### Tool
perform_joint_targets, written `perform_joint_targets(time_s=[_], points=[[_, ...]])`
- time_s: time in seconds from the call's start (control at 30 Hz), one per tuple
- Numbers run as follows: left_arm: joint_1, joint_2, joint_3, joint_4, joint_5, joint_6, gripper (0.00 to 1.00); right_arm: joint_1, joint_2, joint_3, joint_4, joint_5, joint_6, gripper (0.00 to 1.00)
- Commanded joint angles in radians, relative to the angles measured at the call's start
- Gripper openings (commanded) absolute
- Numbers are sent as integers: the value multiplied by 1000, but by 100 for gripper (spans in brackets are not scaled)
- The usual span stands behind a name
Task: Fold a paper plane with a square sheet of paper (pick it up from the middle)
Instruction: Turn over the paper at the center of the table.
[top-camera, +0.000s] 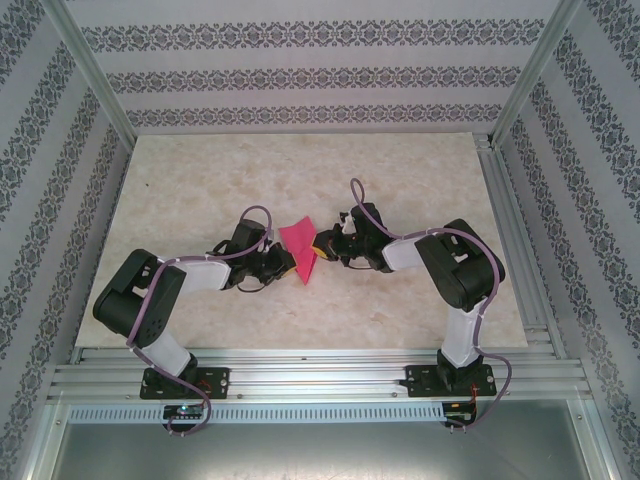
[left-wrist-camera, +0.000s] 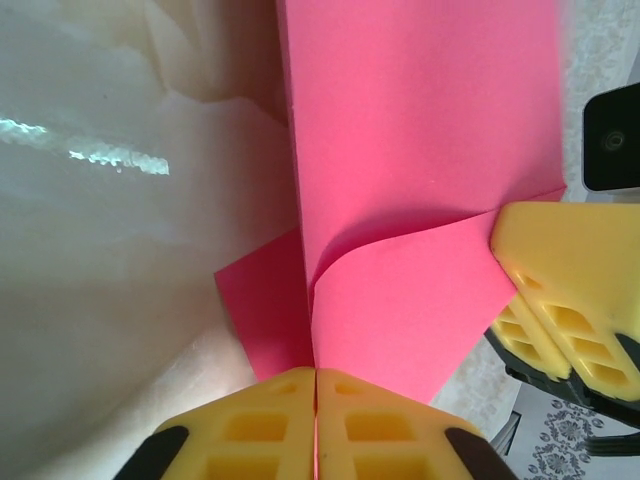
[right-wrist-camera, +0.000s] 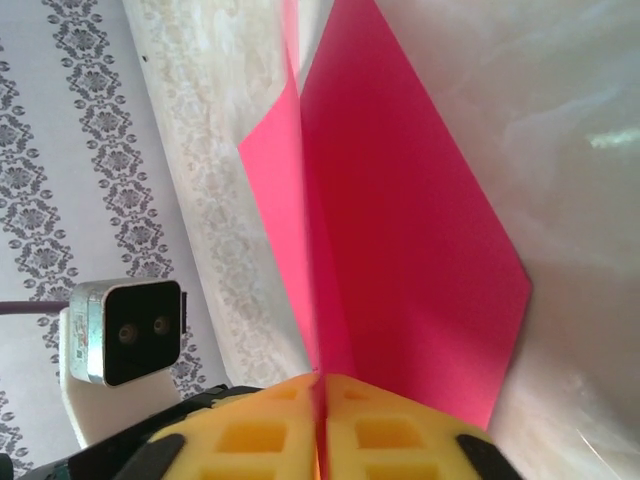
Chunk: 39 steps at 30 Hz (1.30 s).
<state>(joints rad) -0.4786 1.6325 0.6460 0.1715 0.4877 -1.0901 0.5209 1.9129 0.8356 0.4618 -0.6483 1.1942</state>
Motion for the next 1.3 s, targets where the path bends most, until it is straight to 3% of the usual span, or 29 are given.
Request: perform_joint_targets(time_s=[0.0, 0.03, 0.1, 0.17, 0.33, 0.47, 0.7, 0.77, 0.93, 1.17, 1.27], points=[[-3, -39, 27, 15, -20, 21, 8, -13, -33, 3, -41, 16, -51, 17], [-4, -46, 35, -4, -22, 38, 6, -15, -43, 6, -69, 26, -64, 26], [-3, -49, 51, -33, -17, 62, 4, -18, -56, 10, -98, 33, -84, 26], [-4, -48, 54, -41, -14, 67, 3, -22, -68, 14, -127, 41, -96, 38], [-3, -89, 76, -116, -31, 115, 3, -50, -144, -19, -182, 77, -136, 43], [-30, -147, 209, -404, -143, 273, 2, -84, -247, -16, -394, 140, -257, 44], [-125, -153, 504, -918, -541, 488, 0, -190, -420, -37, -626, 228, -401, 44], [-175, -91, 611, -1058, -650, 547, 0, -228, -464, -51, -668, 237, -429, 44], [-335, 95, 809, -1310, -983, 542, 0, -321, -555, -74, -752, 249, -484, 45], [-498, 388, 1037, -1546, -1240, 480, 0, -451, -674, -125, -830, 250, -540, 46], [-559, 476, 1094, -1558, -1258, 491, 0, -494, -706, -140, -856, 239, -562, 46]])
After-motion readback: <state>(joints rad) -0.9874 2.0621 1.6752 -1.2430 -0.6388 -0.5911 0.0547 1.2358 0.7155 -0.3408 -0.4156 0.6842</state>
